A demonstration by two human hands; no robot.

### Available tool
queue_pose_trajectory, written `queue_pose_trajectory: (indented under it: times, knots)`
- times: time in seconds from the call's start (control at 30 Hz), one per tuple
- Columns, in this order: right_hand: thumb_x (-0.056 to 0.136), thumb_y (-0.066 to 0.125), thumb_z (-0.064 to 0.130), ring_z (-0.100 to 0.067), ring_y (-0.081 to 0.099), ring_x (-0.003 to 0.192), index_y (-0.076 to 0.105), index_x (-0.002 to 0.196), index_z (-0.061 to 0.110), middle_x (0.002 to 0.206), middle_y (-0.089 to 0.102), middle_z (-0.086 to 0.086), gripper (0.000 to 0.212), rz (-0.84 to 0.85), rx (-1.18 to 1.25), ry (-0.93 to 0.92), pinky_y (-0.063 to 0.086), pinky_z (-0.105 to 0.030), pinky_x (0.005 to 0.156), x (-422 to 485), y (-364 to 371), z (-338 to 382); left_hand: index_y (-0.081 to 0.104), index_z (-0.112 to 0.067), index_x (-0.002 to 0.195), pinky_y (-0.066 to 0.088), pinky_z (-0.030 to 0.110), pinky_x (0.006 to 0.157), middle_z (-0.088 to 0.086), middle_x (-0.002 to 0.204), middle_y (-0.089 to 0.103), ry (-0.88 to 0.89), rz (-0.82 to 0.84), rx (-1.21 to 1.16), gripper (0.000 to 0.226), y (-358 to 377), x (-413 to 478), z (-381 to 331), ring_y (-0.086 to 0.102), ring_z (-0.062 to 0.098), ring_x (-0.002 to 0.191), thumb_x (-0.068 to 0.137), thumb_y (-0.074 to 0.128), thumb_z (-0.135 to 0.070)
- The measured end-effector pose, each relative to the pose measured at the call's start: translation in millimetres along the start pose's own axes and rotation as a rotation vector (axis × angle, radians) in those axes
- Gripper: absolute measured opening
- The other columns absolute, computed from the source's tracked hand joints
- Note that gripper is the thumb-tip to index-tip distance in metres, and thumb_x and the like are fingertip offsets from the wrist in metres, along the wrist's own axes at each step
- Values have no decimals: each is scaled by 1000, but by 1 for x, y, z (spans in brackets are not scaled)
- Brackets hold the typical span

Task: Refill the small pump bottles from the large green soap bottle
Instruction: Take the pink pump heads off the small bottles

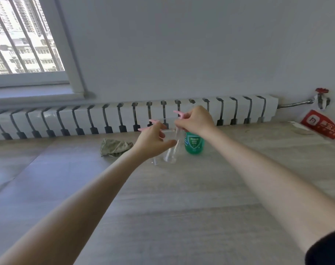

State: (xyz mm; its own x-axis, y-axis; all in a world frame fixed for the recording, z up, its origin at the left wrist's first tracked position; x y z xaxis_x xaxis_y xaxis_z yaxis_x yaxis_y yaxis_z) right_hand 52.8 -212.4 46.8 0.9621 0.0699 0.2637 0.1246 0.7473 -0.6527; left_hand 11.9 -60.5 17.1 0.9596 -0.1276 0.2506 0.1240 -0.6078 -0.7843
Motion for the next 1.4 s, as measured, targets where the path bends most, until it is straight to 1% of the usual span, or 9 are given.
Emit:
queue_pose_trajectory:
  times: [0.23, 0.37, 0.47, 0.7, 0.83, 0.93, 1.1, 1.23, 1.4]
  knots:
    - [88, 60, 39, -11, 50, 48, 56, 125, 19, 55, 58, 1, 43, 251, 193, 158, 42, -16, 42, -11, -4, -24, 46, -14, 99, 39, 22, 60, -6, 73, 50, 42, 35, 154, 27, 40, 9, -11, 46, 8, 63, 91, 59, -36]
    - [90, 57, 46, -7, 48, 46, 62, 103, 14, 57, 57, 2, 36, 354, 145, 183, 41, -12, 40, 1, -4, -41, 48, -13, 104, 48, 29, 70, -3, 82, 57, 59, 78, 168, 28, 44, 18, -15, 57, 15, 74, 90, 59, -36]
    - [89, 59, 41, -9, 52, 56, 59, 120, 2, 65, 59, -1, 50, 367, 161, 110, 42, -11, 47, 7, -8, -47, 50, -11, 100, 51, 35, 76, 2, 86, 57, 24, 203, 73, 25, 48, 31, -16, 55, 18, 75, 91, 60, -32]
    - [81, 73, 22, -11, 58, 89, 66, 103, 16, 94, 61, 4, 24, 515, 41, -150, 47, -18, 72, 2, -13, -49, 55, -11, 100, 56, 40, 79, 9, 90, 61, 32, 376, -59, 26, 50, 33, -5, 59, 19, 77, 88, 64, -33]
    - [88, 55, 49, -16, 68, 91, 63, 114, 11, 103, 69, -7, 47, 705, 96, 79, 55, -32, 86, -5, -4, -46, 59, -15, 105, 53, 37, 80, 9, 95, 66, 30, 396, 36, 34, 46, 18, 7, 64, 24, 86, 89, 58, -45]
    - [92, 44, 54, -17, 71, 83, 66, 106, 3, 94, 73, -8, 57, 747, -60, 155, 56, -30, 81, -8, 12, -48, 58, -18, 104, 51, 30, 74, 3, 96, 64, 68, 410, 63, 31, 42, 9, 16, 62, 21, 88, 86, 64, -43]
    - [85, 68, 32, -14, 64, 86, 66, 99, 12, 94, 69, -2, 24, 712, -159, -162, 53, -28, 79, -16, 34, -39, 60, -16, 99, 52, 29, 82, 1, 98, 65, -7, 501, 72, 31, 41, 2, 33, 63, 16, 89, 83, 67, -42]
    - [86, 64, 43, -11, 58, 100, 58, 115, 16, 112, 61, 5, 40, 675, -228, -236, 48, -26, 87, -20, 48, -24, 65, -9, 105, 53, 31, 86, 6, 98, 68, -60, 522, 43, 37, 38, -3, 46, 65, 22, 92, 84, 67, -39]
    - [93, 53, 42, -8, 56, 70, 69, 97, 15, 89, 67, 2, 32, 778, -346, -200, 42, -20, 64, -28, 63, -22, 65, -15, 97, 50, 26, 83, 3, 98, 66, -57, 538, 30, 29, 29, -9, 60, 63, 20, 95, 81, 70, -39]
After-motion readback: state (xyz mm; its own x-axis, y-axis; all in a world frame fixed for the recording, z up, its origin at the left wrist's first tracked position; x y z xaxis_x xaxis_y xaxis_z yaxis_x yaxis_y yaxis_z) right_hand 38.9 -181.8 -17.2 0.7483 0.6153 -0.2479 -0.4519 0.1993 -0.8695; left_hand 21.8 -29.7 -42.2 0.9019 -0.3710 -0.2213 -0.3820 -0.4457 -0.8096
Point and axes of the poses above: each hand's wrist, its own x-axis towards the middle knuckle, its own y-axis out of the palm, z = x × y, the point moved 4 cm from there along x, towards the middle knuckle
